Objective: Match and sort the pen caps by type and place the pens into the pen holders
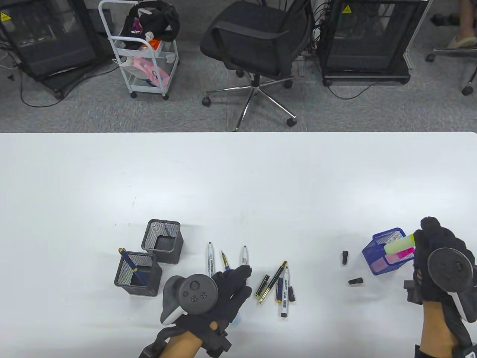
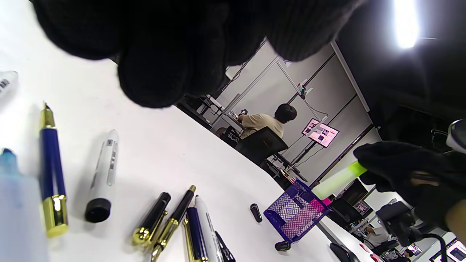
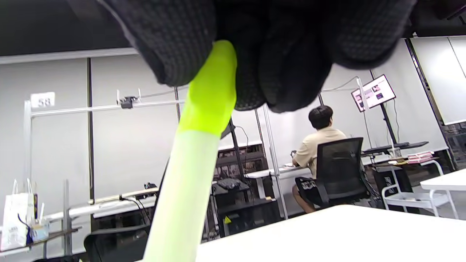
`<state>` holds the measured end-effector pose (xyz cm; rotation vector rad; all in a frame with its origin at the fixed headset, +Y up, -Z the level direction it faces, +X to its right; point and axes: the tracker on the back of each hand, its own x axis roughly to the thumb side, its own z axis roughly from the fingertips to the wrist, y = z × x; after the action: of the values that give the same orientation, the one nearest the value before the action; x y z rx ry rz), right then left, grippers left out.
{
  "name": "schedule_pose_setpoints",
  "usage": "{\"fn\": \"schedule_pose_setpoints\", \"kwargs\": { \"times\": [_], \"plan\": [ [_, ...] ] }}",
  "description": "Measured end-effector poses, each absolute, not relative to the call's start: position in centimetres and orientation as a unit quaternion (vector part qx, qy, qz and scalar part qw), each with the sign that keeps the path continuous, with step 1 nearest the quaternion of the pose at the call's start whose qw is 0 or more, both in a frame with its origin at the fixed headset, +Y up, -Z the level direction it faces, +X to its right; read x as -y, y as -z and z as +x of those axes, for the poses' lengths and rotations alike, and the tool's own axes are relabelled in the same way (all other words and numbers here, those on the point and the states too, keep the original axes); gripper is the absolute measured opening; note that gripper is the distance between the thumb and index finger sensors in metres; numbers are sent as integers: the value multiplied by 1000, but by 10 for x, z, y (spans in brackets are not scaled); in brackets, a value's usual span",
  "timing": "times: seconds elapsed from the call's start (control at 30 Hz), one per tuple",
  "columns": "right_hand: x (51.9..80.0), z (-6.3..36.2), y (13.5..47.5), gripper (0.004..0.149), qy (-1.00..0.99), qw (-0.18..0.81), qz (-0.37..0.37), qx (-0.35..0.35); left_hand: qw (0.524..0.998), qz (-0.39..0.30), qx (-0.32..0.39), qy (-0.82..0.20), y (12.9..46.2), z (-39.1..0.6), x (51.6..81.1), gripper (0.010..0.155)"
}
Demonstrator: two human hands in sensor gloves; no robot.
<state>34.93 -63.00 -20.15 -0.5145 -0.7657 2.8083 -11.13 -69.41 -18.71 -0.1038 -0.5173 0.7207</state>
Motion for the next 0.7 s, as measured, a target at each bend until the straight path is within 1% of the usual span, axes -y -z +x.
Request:
{"fn": "schedule_pose_setpoints", "kwargs": {
  "times": [0.1,0.4,0.5,0.7],
  "plan": [
    [646,347,210,46,-955,86,-174,223,902,-49,250,-348,187,-112,694,58],
    [668,330,224,46,-975,53,-167,139,903,-46,246,-349,188,-117,693,58],
    [671,327,226,46,-976,44,-175,121,904,-47,245,-348,187,-117,693,59],
    [670,324,226,47,-976,39,-183,108,905,-47,243,-347,188,-118,693,59]
  ]
}}
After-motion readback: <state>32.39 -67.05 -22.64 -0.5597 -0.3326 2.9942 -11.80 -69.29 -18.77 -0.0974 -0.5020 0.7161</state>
